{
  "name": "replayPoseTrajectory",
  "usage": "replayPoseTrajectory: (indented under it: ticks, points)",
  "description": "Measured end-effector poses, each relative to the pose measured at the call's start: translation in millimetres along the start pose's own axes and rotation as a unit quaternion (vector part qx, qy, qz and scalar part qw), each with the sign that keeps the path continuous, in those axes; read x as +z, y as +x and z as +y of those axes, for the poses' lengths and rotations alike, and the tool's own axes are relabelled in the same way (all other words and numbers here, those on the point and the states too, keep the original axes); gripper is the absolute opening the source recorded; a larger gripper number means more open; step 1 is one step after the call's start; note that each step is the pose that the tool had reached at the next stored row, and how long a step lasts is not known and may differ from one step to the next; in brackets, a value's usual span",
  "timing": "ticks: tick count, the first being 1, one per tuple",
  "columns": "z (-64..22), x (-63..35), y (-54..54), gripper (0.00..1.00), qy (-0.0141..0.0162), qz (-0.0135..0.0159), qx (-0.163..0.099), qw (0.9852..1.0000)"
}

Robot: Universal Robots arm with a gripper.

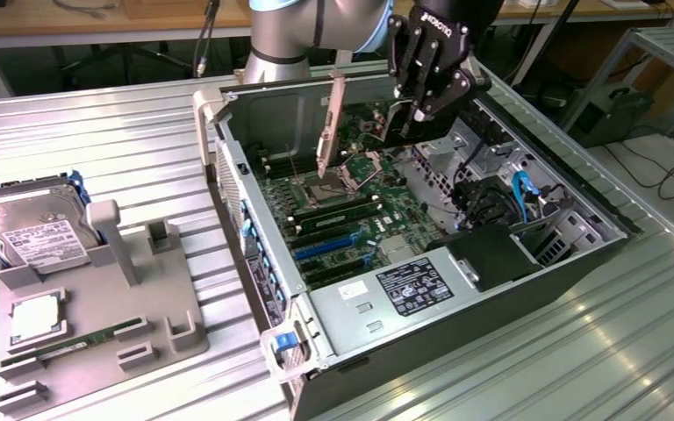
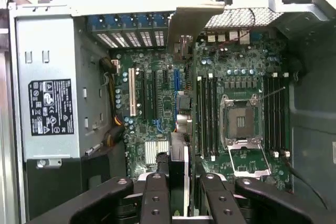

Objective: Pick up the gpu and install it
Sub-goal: 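Insert the gpu into the slot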

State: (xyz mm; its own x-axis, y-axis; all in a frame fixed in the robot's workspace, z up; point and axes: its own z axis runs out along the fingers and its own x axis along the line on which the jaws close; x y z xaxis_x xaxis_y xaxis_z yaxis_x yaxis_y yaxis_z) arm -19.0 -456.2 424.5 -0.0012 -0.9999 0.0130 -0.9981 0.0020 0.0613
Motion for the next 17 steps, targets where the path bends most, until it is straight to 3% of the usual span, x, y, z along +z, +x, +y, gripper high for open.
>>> replayPoseTrajectory:
  ticks: [1,2,4,6,7,8,10,12,13,14,17]
  points:
    - [-0.1,2.1,0.0,0.27,0.0036,0.0013,-0.021,0.9998]
    - [0.5,8.6,-0.1,0.27,0.0185,0.0019,-0.026,0.9995]
    - [1.1,20.4,0.3,0.27,0.0189,-0.0009,-0.004,0.9998]
    - [1.6,29.4,0.8,0.27,0.0190,-0.0025,-0.004,0.9998]
    - [1.6,32.6,1.2,0.27,0.0190,-0.0049,-0.005,0.9998]
    - [1.8,36.5,3.1,0.27,0.0191,-0.0103,-0.006,0.9997]
    - [1.1,47.5,3.9,0.27,0.0190,-0.0131,-0.008,0.9997]
    - [0.0,65.0,6.3,0.27,0.0188,-0.0133,-0.008,0.9997]
    - [-0.3,69.2,7.1,0.27,0.0186,-0.0132,-0.008,0.9997]
    - [-0.5,77.0,7.7,0.27,0.0187,-0.0151,-0.008,0.9997]
    - [-0.5,78.4,7.9,0.27,0.0187,-0.0163,-0.008,0.9997]
